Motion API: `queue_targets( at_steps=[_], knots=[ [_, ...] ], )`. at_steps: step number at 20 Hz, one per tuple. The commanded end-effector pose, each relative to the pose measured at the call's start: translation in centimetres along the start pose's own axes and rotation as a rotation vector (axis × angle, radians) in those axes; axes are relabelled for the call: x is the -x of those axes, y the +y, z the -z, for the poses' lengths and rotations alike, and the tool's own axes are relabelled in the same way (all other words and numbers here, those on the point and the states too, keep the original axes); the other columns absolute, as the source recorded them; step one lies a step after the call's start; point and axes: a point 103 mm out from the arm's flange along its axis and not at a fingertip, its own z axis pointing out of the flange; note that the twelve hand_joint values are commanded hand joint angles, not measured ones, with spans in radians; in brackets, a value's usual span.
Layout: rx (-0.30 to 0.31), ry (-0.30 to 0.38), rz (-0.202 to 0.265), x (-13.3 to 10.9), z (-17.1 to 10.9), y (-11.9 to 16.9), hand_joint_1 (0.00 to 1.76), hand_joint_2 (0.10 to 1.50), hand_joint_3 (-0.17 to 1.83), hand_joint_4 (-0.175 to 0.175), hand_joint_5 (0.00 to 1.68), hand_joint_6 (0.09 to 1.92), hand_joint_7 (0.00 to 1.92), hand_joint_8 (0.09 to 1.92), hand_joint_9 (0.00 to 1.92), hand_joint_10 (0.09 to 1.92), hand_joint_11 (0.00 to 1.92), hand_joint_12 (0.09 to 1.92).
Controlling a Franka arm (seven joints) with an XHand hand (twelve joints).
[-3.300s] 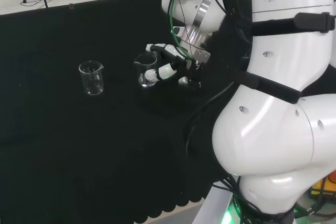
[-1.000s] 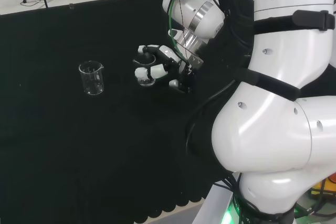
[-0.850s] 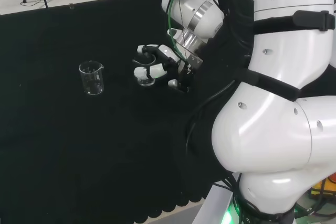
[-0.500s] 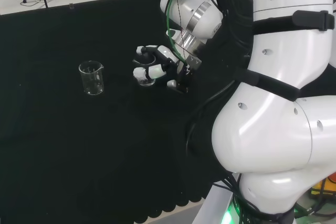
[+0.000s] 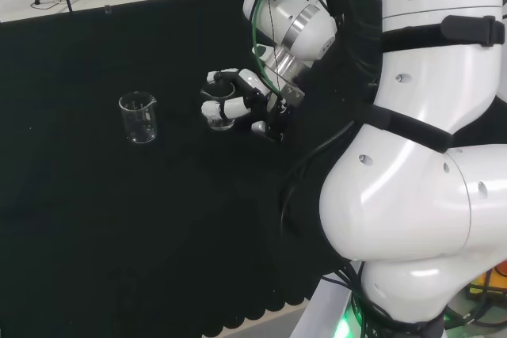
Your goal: Pick up the beaker on the right.
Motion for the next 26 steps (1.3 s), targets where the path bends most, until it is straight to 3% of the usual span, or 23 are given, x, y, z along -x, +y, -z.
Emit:
queue_targets(
  at_steps=[1,5,9,10,12,13,15,18,20,23,26],
  knots=[
    [0.007,-0.009,-0.006,-0.3,-0.1,0.3,0.87,0.59,0.49,0.003,0.63,0.18,0.30,0.50,0.31,0.54,0.00,1.20],
    [0.013,-0.025,-0.018,-0.3,-0.3,0.4,0.92,0.63,0.48,0.013,0.65,0.64,0.33,0.48,0.34,0.53,0.00,1.24],
    [0.022,-0.034,-0.026,-0.3,-0.2,0.4,0.96,0.64,0.50,0.019,0.73,0.78,0.36,0.49,0.37,0.54,0.00,1.28],
    [0.027,-0.035,-0.028,-0.3,-0.2,0.4,0.97,0.65,0.51,0.022,0.79,0.79,0.38,0.50,0.39,0.55,0.00,1.30],
    [0.041,-0.042,-0.031,-0.5,0.0,0.5,1.04,0.80,0.38,0.122,1.03,0.78,0.46,0.53,0.46,0.57,0.05,1.32],
    [0.051,-0.048,-0.032,-0.6,0.1,0.5,1.07,0.82,0.36,0.149,1.12,0.73,0.55,0.55,0.53,0.57,0.12,1.31],
    [0.071,-0.050,-0.032,-0.9,0.4,0.5,1.11,0.78,0.41,0.170,1.25,0.61,0.80,0.56,0.75,0.54,0.38,1.23],
    [0.106,-0.049,-0.019,-1.6,1.0,0.6,1.14,0.67,0.57,0.174,1.36,0.47,1.19,0.43,1.06,0.42,0.72,1.08],
    [0.128,-0.060,-0.006,-2.3,1.8,0.8,1.15,0.64,0.61,0.151,1.41,0.38,1.36,0.31,1.24,0.31,0.91,0.98],
    [0.127,-0.077,0.007,-3.1,2.9,1.1,1.18,0.62,0.61,0.051,1.47,0.27,1.53,0.18,1.48,0.17,1.22,0.80],
    [0.111,-0.088,0.012,-3.4,3.6,1.3,1.20,0.60,0.63,-0.045,1.52,0.19,1.62,0.10,1.58,0.09,1.32,0.74]
  ],
)
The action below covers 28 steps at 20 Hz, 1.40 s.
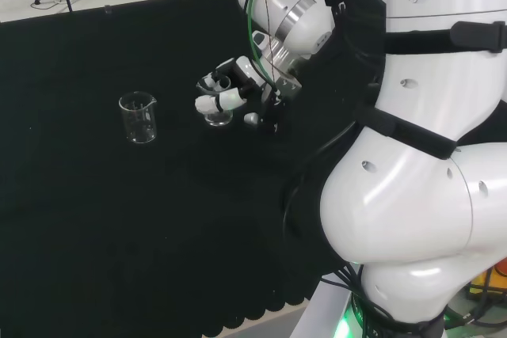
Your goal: Pick up the beaker on the right.
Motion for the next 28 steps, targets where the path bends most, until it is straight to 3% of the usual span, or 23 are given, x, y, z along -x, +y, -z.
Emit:
queue_targets(
  at_steps=[1,2,4,5,7,8,11,14,16,20,28],
  knots=[
    [-0.014,-0.032,0.024,-1.0,1.9,0.5,1.21,0.60,0.64,-0.079,1.52,0.17,1.64,0.09,1.60,0.09,1.33,0.73],
    [-0.020,-0.036,0.024,-1.0,2.1,0.6,1.25,0.62,0.59,-0.119,1.51,0.17,1.62,0.09,1.61,0.09,1.33,0.72],
    [-0.033,-0.047,0.028,-1.1,2.5,0.7,1.30,0.55,0.74,-0.061,1.40,0.44,1.65,0.09,1.65,0.09,1.34,0.71],
    [-0.039,-0.054,0.029,-1.2,2.7,0.7,1.31,0.52,0.80,-0.051,1.37,0.51,1.67,0.09,1.66,0.09,1.35,0.71],
    [-0.052,-0.066,0.034,-1.4,3.2,0.8,1.32,0.57,0.71,-0.131,1.40,0.43,1.63,0.09,1.68,0.09,1.35,0.70],
    [-0.060,-0.073,0.038,-1.6,3.5,0.8,1.32,0.59,0.67,-0.153,1.41,0.40,1.62,0.09,1.69,0.09,1.35,0.69],
    [-0.083,-0.089,0.052,-2.2,4.1,1.0,1.32,0.61,0.64,-0.174,1.43,0.35,1.61,0.09,1.70,0.09,1.35,0.68],
    [-0.106,-0.115,0.069,-3.0,4.6,1.2,1.22,0.58,0.70,-0.032,1.41,0.43,1.74,0.09,1.71,0.10,1.37,0.67],
    [-0.114,-0.133,0.080,-3.5,4.9,1.3,1.19,0.58,0.72,0.013,1.39,0.48,1.76,0.09,1.71,0.11,1.37,0.67],
    [-0.127,-0.158,0.098,-4.3,5.6,1.5,1.18,0.58,0.74,0.064,1.36,0.55,1.77,0.09,1.71,0.12,1.37,0.67],
    [-0.169,-0.196,0.108,-5.8,5.9,2.1,1.17,0.58,0.75,0.109,1.34,0.58,1.78,0.09,1.71,0.14,1.37,0.68]
  ],
)
